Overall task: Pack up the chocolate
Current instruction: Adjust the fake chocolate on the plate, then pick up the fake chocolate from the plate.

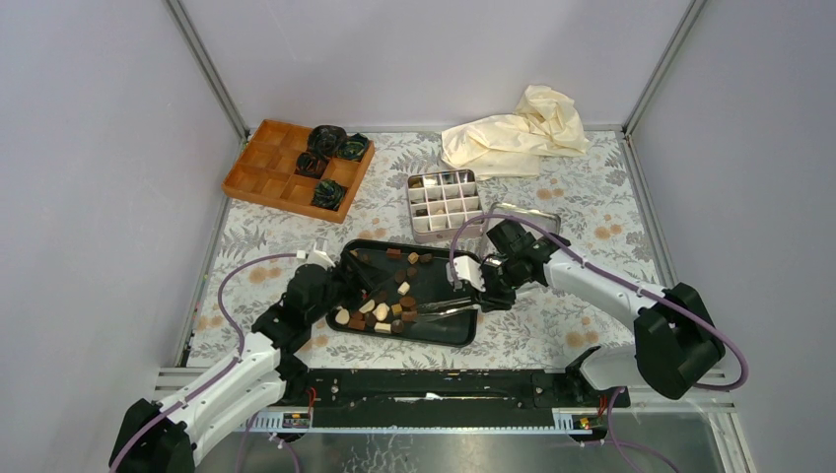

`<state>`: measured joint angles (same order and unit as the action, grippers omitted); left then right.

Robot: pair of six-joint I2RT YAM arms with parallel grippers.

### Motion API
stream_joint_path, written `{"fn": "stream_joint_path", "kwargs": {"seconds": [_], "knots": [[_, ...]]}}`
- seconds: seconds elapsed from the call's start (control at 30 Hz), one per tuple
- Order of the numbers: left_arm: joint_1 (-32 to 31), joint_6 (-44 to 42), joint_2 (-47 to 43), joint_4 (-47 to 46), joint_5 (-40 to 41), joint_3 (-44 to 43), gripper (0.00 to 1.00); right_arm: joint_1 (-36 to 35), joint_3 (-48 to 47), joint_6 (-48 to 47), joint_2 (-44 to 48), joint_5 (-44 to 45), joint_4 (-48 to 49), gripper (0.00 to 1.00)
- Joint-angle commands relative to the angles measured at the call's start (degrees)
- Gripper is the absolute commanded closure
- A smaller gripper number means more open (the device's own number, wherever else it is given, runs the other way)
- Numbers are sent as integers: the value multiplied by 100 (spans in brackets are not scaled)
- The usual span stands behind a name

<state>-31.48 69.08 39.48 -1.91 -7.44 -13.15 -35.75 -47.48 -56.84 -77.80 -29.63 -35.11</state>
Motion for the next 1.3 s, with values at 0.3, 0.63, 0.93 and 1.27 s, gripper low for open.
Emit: {"fn": "stream_joint_path", "kwargs": {"seconds": [0.3, 0.63, 0.93, 1.27], "knots": [[-33, -97, 97, -514, 68, -206, 16, -371, -291, 344, -230, 193, 307, 57], [-41, -99, -166, -293, 40, -201, 17, -442, -505, 412, -244, 717, 85, 85], [-77, -29, -269, -292, 71, -179, 17, -6, -777, 476, 422, 425, -425, 100], [-90, -17, -285, -218, 41, -215, 17, 1570, -2164, 307, -198, -417, -1080, 100]]}}
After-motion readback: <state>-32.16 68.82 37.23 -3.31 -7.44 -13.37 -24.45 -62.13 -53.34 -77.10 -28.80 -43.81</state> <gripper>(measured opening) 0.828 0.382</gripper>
